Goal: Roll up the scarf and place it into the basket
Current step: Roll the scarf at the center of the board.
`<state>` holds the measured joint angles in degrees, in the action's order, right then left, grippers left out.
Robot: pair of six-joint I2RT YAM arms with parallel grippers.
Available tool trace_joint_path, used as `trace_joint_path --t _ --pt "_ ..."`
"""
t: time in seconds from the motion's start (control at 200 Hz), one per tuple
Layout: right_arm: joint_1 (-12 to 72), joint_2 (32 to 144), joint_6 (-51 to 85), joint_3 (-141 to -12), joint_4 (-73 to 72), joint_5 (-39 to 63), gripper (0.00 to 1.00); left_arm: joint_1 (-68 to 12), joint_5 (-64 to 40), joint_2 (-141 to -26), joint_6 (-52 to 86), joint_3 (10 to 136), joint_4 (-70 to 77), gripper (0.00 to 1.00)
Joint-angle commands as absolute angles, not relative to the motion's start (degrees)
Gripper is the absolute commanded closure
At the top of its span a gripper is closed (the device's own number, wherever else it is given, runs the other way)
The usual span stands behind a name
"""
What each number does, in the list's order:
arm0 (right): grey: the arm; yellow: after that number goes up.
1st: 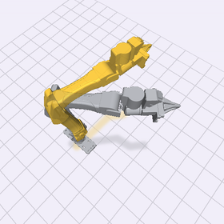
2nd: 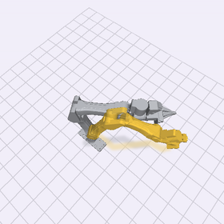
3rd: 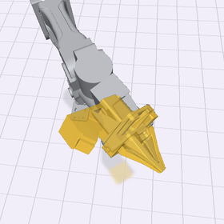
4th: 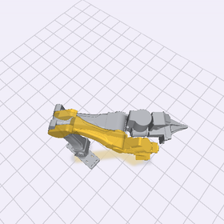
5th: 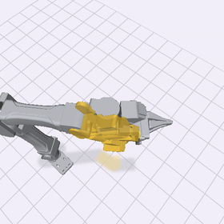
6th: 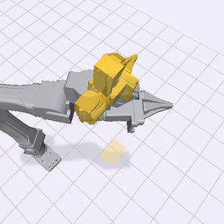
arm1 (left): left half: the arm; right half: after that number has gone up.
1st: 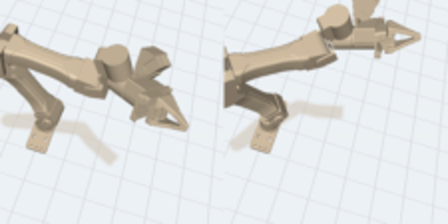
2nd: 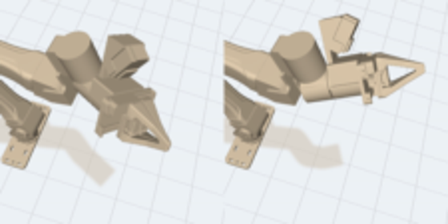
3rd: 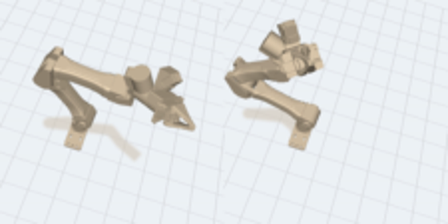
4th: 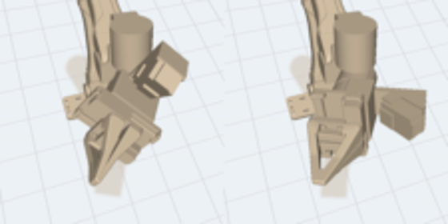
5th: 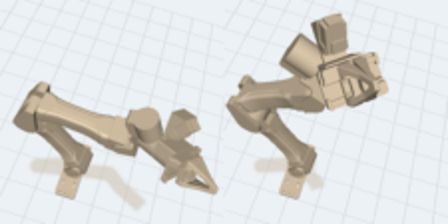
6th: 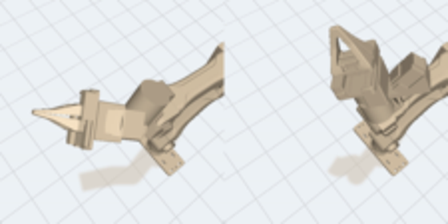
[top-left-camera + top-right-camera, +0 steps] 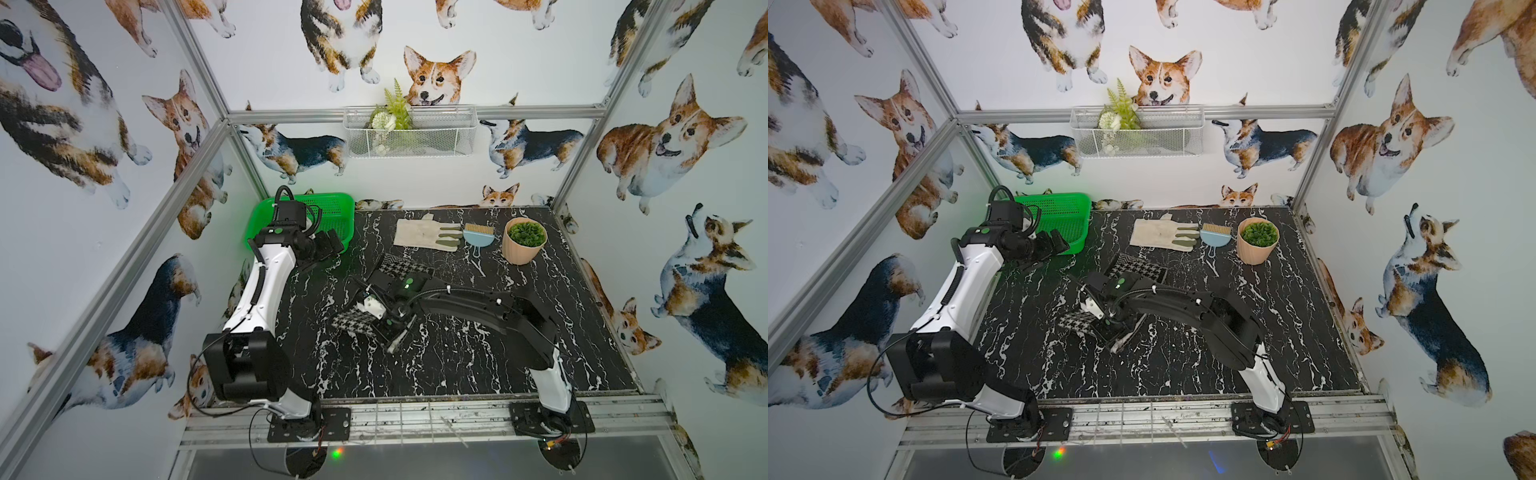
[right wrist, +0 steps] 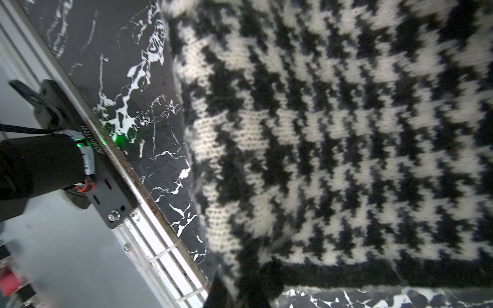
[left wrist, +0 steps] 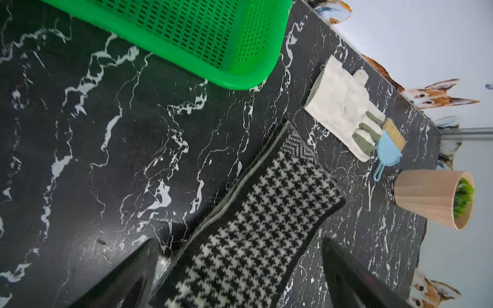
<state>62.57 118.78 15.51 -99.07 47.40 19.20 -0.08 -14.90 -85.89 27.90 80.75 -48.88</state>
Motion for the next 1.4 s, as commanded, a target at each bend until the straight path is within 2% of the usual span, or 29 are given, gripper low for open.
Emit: trace_joint_path --t 0.0,0.245,0.425,0.651,0.911,1.396 --pt "60.7 118.2 17.9 -99.6 48.7 28.5 1.00 -0.7 -15.4 -82.6 28.0 76.4 -45.0 0.03" --pt "55.3 117.2 19.8 -96.4 45.8 41.4 1.00 -5.2 -14.4 -74.0 26.8 68.2 -42.5 0.03" --pt "51.3 119.9 19.5 -95.6 46.1 44.9 1.00 -11.4 -12.3 -69.3 27.7 64.3 -41.4 0.03" --pt "48.3 124.1 17.1 -98.4 49.5 41.9 1.00 -17.2 -10.1 -64.2 29.7 58.6 -39.7 0.03" --pt "48.0 125.4 17.4 -97.4 49.3 28.3 1.00 -21.6 -10.6 -58.5 33.1 51.8 -35.5 0.03" --pt "49.4 124.6 18.3 -97.3 47.7 27.9 1.00 -26.3 -14.0 -61.8 38.6 42.4 -19.7 0.02"
